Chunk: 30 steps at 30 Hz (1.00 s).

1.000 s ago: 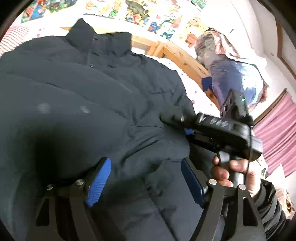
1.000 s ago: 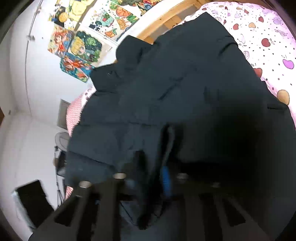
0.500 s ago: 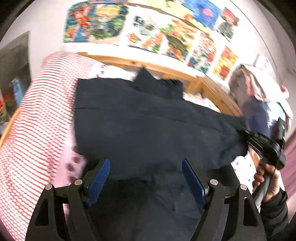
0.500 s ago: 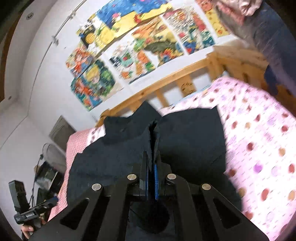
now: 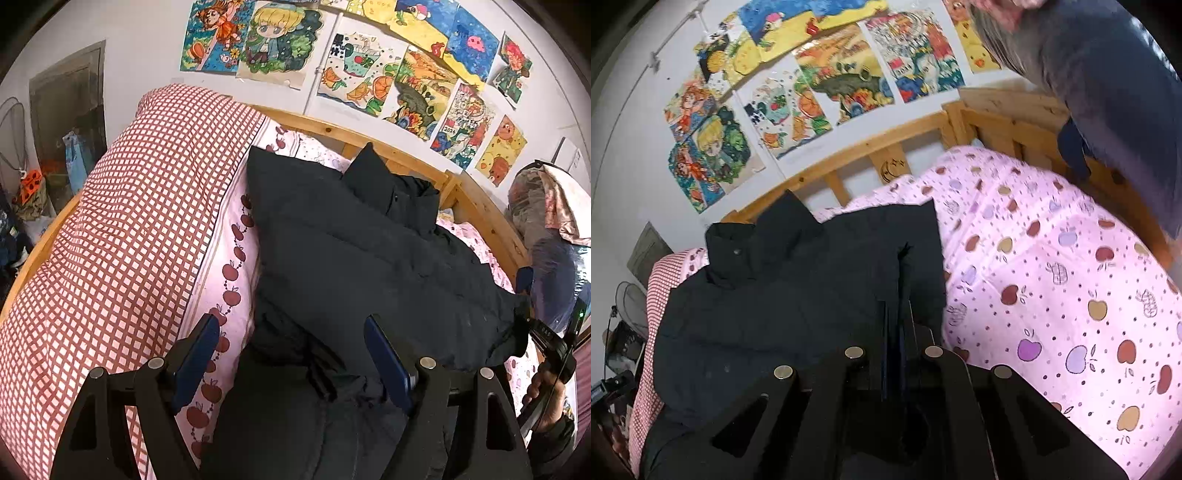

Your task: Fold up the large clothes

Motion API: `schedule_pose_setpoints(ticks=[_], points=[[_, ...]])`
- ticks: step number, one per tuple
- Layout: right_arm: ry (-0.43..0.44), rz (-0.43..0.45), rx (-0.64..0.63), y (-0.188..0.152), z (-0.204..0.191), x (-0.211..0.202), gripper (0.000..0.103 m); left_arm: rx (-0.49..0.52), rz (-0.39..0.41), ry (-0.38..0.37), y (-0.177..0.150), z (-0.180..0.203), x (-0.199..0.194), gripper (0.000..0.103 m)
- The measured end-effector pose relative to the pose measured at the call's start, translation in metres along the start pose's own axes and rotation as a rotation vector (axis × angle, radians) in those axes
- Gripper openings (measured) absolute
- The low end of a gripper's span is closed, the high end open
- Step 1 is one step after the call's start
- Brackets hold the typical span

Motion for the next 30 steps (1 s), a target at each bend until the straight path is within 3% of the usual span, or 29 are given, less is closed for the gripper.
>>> schedule_pose_setpoints(ticks=[4, 8, 9, 13, 18, 21, 25, 30], points=[[-0.066, -0.012, -0.048, -0.004, 0.001, 0.003, 0.017, 0.006, -0.015, 0.014, 0.005, 0.004, 0.016, 0.079], [-0.139, 0.066, -0.155, 0.005, -0.012, -0.013, 0.049, 0.066, 0.007, 0.013, 0.019, 0.029, 0.029, 0.079], [-0.143, 0.089, -0.195, 0.008, -0.019, -0.017, 0.052, 0.082, 0.015, 0.004, 0.022, 0.037, 0.032, 0.079], [-0.156, 0.113, -0.348, 0.011, -0.05, -0.022, 0.052, 0.156, 0.036, -0.046, 0.031, 0.079, 0.049, 0.079], [-0.045, 0.037, -0.444, -0.008, -0.081, -0.007, 0.052, 0.26, 0.017, -0.041, 0.02, 0.113, 0.081, 0.079], [-0.026, -0.006, -0.46, -0.025, -0.082, 0.005, 0.053, 0.303, -0.009, 0.006, 0.005, 0.112, 0.097, 0.079], [-0.02, -0.048, -0.449, -0.045, -0.076, 0.017, 0.058, 0.331, -0.01, 0.015, -0.01, 0.105, 0.106, 0.087], [-0.06, -0.028, -0.496, -0.064, -0.076, 0.021, 0.061, 0.416, 0.031, 0.078, -0.029, 0.109, 0.112, 0.091]])
Point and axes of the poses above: each gripper's, at about its wrist camera, not at the fingertips, and x roughly the way its jaws point, z to its right, y to its top, the point moved 7 cm from there along x, roughly the way its jaws point, and after that the axes turned 2 degrees about z, right-handed, at the moved point
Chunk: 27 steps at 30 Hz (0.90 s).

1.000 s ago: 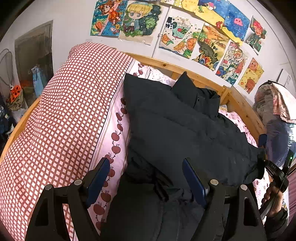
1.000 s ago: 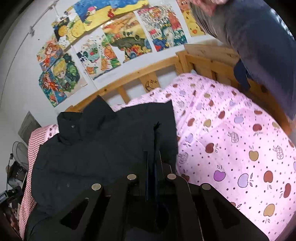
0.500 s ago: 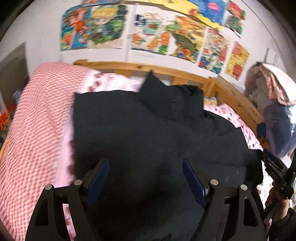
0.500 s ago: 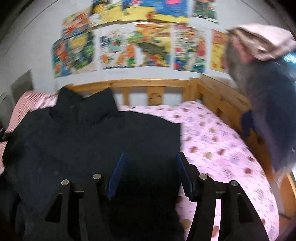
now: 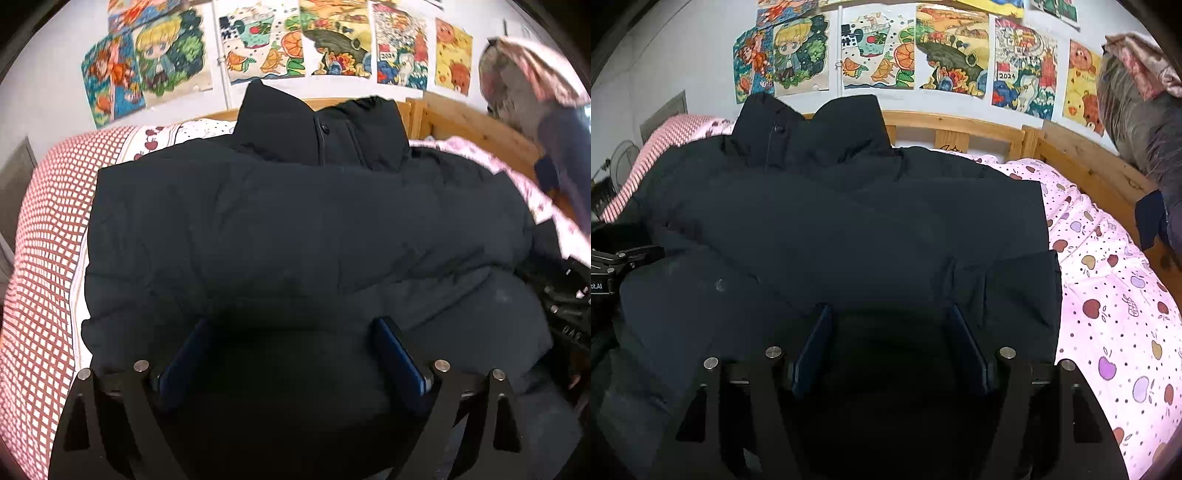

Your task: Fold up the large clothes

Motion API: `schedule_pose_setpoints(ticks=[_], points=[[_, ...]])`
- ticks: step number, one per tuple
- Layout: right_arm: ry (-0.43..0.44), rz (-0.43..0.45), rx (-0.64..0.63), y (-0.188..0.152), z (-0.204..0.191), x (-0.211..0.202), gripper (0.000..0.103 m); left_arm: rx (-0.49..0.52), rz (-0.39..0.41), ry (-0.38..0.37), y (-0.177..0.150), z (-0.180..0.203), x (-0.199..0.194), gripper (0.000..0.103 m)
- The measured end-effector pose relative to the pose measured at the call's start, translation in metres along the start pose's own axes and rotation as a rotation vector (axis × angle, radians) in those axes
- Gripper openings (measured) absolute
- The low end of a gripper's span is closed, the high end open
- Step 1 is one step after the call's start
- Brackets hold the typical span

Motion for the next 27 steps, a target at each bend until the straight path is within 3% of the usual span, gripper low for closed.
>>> schedule_pose_setpoints(ticks=[7, 27], points=[[-0.037, 0.021, -0.026, -0.014, -0.008, 0.009, 0.062, 0.025, 0.011, 0.027, -0.014, 0.004, 0.011, 0.094], [-0.007, 0.051, 0.017, -0.038, -0.007, 0.038, 0.064, 0.067, 0.051, 0.067, -0.024, 0.007, 0.035, 0.101]])
Point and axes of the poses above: each gripper's, at about its wrist camera, not at the fingertips, and x roughly the way its jaws point, z to its right, y to its top, the point moved 7 cm from there along x, roughly the way its jaws point, and after that the axes turned 2 degrees about z, right-handed, at the moved point
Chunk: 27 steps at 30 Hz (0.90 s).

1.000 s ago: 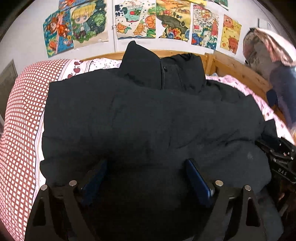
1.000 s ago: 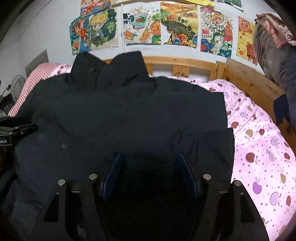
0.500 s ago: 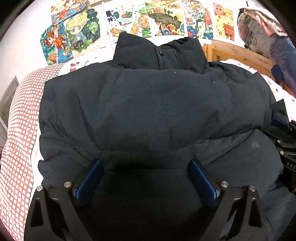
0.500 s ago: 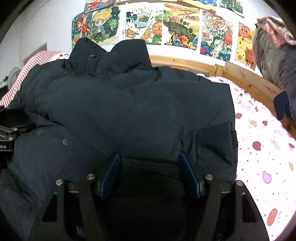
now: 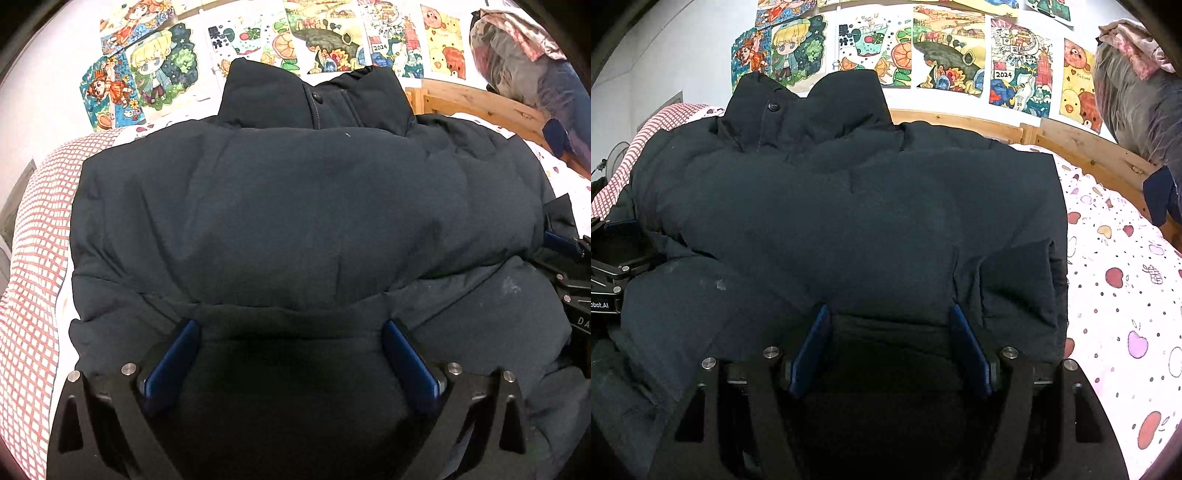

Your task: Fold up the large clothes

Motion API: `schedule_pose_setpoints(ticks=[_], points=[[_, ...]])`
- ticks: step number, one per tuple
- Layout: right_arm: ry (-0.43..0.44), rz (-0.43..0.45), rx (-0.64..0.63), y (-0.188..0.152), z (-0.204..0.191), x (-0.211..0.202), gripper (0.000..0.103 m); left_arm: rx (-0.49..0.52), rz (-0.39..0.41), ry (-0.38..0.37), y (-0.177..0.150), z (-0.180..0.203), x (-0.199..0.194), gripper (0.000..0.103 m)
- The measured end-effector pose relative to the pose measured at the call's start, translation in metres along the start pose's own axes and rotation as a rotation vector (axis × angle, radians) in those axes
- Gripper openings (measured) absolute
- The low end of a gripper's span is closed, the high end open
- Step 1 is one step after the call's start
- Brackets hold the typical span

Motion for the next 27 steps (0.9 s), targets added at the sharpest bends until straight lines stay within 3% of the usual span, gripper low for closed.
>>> schedule_pose_setpoints(ticks=[8, 15, 18, 21, 25, 27], points=[[0.013, 0.016, 0.007, 0.002, 0.001, -0.005, 0.064, -0.007, 0.002, -0.017, 0.001, -0.001, -0.003, 0.101], [0.116, 0.006, 0.042, 0.025, 0.01, -0.022, 0.074, -0.119, -0.001, -0.176, 0.023, -0.019, -0.024, 0.101], [0.129, 0.021, 0.022, 0.047, 0.014, -0.026, 0.076, -0.197, -0.004, -0.244, 0.047, -0.035, -0.03, 0.101], [0.149, 0.04, 0.027, 0.075, 0.012, -0.025, 0.083, -0.232, 0.015, -0.243, 0.075, -0.049, -0.028, 0.101], [0.183, 0.036, 0.085, 0.117, 0.014, -0.002, 0.083, -0.24, 0.073, -0.224, 0.121, -0.064, -0.016, 0.101], [0.2, 0.039, 0.13, 0.138, 0.015, 0.016, 0.083, -0.246, 0.121, -0.257, 0.145, -0.067, -0.009, 0.101]])
Point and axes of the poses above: each gripper's, at about its wrist camera, not at the fingertips, and x roughly the way its jaws point, z to its right, y to its top, the point moved 7 cm from there along x, roughly the way its jaws point, and after that the axes turned 2 degrees about z, right-handed, at the moved point
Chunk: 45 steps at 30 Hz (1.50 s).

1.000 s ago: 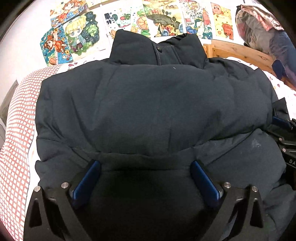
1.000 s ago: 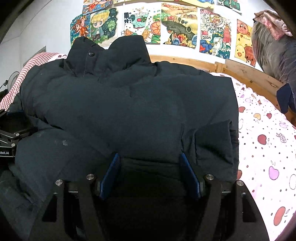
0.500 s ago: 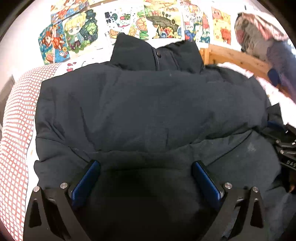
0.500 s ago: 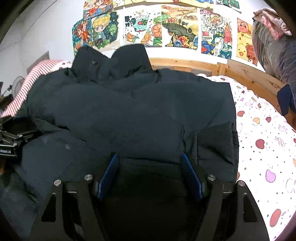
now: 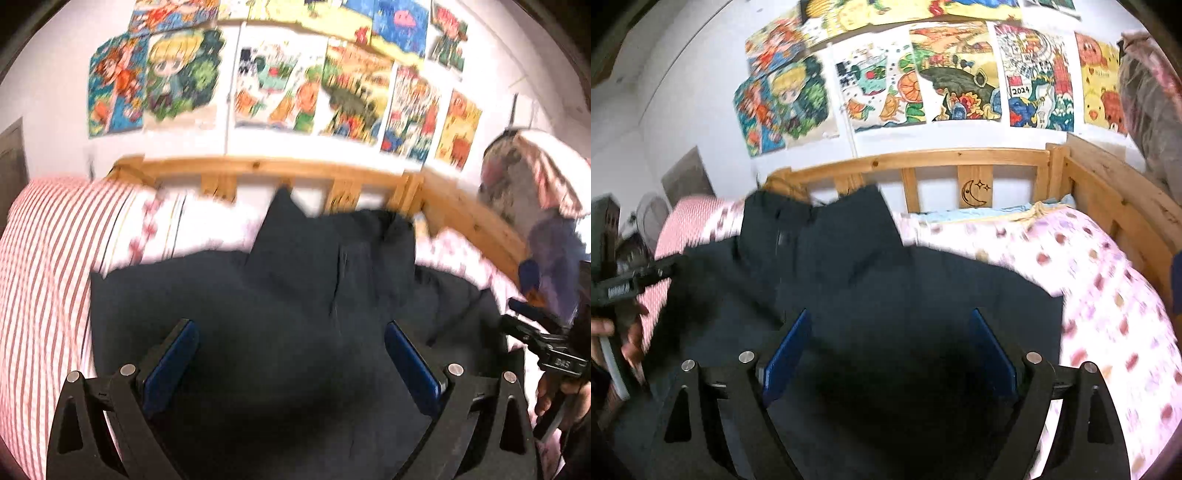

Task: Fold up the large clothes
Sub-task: 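Grasp the jacket's hem with both grippers and lift it toward the collar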

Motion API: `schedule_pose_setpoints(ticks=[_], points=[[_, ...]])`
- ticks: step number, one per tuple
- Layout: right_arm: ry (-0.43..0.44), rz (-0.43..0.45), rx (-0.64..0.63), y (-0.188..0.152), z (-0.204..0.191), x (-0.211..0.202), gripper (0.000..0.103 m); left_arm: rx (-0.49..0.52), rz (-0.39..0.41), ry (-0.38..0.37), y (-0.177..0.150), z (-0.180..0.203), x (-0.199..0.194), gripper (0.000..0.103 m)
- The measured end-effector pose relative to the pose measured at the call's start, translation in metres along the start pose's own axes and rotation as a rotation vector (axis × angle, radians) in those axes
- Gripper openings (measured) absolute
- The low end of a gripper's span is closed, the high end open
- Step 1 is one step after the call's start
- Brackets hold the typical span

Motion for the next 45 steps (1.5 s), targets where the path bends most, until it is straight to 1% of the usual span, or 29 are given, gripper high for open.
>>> schedule_pose_setpoints(ticks=[1, 3, 5, 6, 9, 11, 13, 14, 15, 16, 17, 18, 19, 20, 21, 22, 24, 27, 29, 32, 34, 35, 37, 40, 41, 42, 45], points=[[0.011, -0.001, 0.024, 0.012, 0.001, 0.013, 0.083, -0.005, 0.017, -0.011, 0.01, 0.0, 0.005, 0.101], [0.022, -0.004, 0.041, 0.025, -0.001, 0.034, 0.083, -0.016, 0.027, -0.01, 0.029, -0.002, 0.019, 0.101], [0.023, -0.016, 0.043, 0.036, -0.006, 0.056, 0.083, -0.033, 0.029, 0.001, 0.043, -0.005, 0.032, 0.101], [0.025, -0.016, 0.044, 0.045, -0.008, 0.068, 0.083, -0.047, 0.028, 0.019, 0.05, -0.008, 0.041, 0.101], [0.021, -0.01, 0.057, 0.066, -0.015, 0.094, 0.083, -0.087, 0.029, 0.046, 0.061, -0.015, 0.059, 0.101], [-0.001, -0.013, 0.045, 0.076, -0.018, 0.107, 0.083, -0.112, 0.011, 0.065, 0.065, -0.02, 0.074, 0.101], [-0.022, -0.022, 0.027, 0.081, -0.021, 0.124, 0.073, -0.128, -0.004, 0.081, 0.067, -0.026, 0.087, 0.1], [-0.025, -0.028, 0.025, 0.082, -0.021, 0.127, 0.061, -0.131, -0.003, 0.085, 0.068, -0.028, 0.091, 0.098], [-0.024, -0.046, 0.025, 0.081, -0.022, 0.135, 0.052, -0.131, -0.002, 0.086, 0.068, -0.029, 0.094, 0.09], [-0.022, -0.066, 0.029, 0.079, -0.022, 0.143, 0.049, -0.131, -0.007, 0.081, 0.068, -0.031, 0.099, 0.08], [-0.022, -0.076, 0.032, 0.08, -0.022, 0.147, 0.041, -0.131, -0.014, 0.074, 0.068, -0.031, 0.103, 0.075], [-0.015, -0.08, 0.038, 0.078, -0.022, 0.15, 0.034, -0.13, -0.022, 0.064, 0.069, -0.03, 0.106, 0.064], [-0.008, -0.08, 0.041, 0.078, -0.022, 0.152, 0.029, -0.128, -0.03, 0.052, 0.068, -0.029, 0.109, 0.052], [-0.001, -0.08, 0.043, 0.076, -0.022, 0.152, 0.02, -0.126, -0.044, 0.042, 0.067, -0.027, 0.112, 0.045], [-0.001, -0.077, 0.043, 0.076, -0.023, 0.15, 0.016, -0.121, -0.056, 0.03, 0.066, -0.025, 0.115, 0.028], [-0.001, -0.068, 0.042, 0.076, -0.022, 0.146, 0.014, -0.117, -0.061, 0.027, 0.066, -0.023, 0.115, 0.018], [0.004, -0.055, 0.042, 0.075, -0.02, 0.136, 0.012, -0.105, -0.053, 0.049, 0.065, -0.02, 0.11, 0.015], [-0.005, -0.036, 0.014, 0.074, -0.017, 0.116, 0.009, -0.114, -0.033, 0.043, 0.065, -0.02, 0.098, 0.012], [-0.007, -0.028, -0.003, 0.073, -0.014, 0.105, 0.007, -0.099, -0.025, 0.042, 0.064, -0.02, 0.087, 0.011], [-0.011, -0.021, -0.035, 0.067, -0.01, 0.082, 0.006, -0.075, -0.027, 0.038, 0.06, -0.022, 0.071, 0.009], [-0.004, -0.022, -0.041, 0.059, -0.007, 0.069, 0.005, -0.06, -0.032, 0.05, 0.055, -0.025, 0.06, 0.008], [0.006, -0.026, -0.047, 0.053, -0.006, 0.062, 0.005, -0.046, -0.036, 0.068, 0.05, -0.027, 0.054, 0.008], [0.003, -0.038, -0.073, 0.04, -0.006, 0.053, 0.005, -0.018, -0.042, 0.075, 0.039, -0.025, 0.045, 0.008], [-0.017, -0.069, -0.105, 0.018, -0.006, 0.049, 0.005, 0.047, -0.064, 0.101, 0.019, -0.02, 0.038, 0.007], [-0.028, -0.092, -0.116, 0.006, -0.005, 0.049, 0.005, 0.068, -0.079, 0.108, 0.009, -0.018, 0.038, 0.007], [-0.03, -0.108, -0.115, -0.001, -0.003, 0.05, 0.005, 0.09, -0.101, 0.114, -0.001, -0.016, 0.039, 0.007], [-0.022, -0.148, -0.088, -0.02, 0.001, 0.054, 0.005, 0.129, -0.133, 0.114, -0.023, -0.014, 0.04, 0.007]])
Point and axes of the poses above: each gripper's, at about its wrist camera, not at the fingertips, and x roughly the way its jaws point, z to its right, y to its top, the point moved 7 cm from there along x, roughly the way its jaws point, and after that the axes turned 2 degrees about z, right-handed, at the moved point
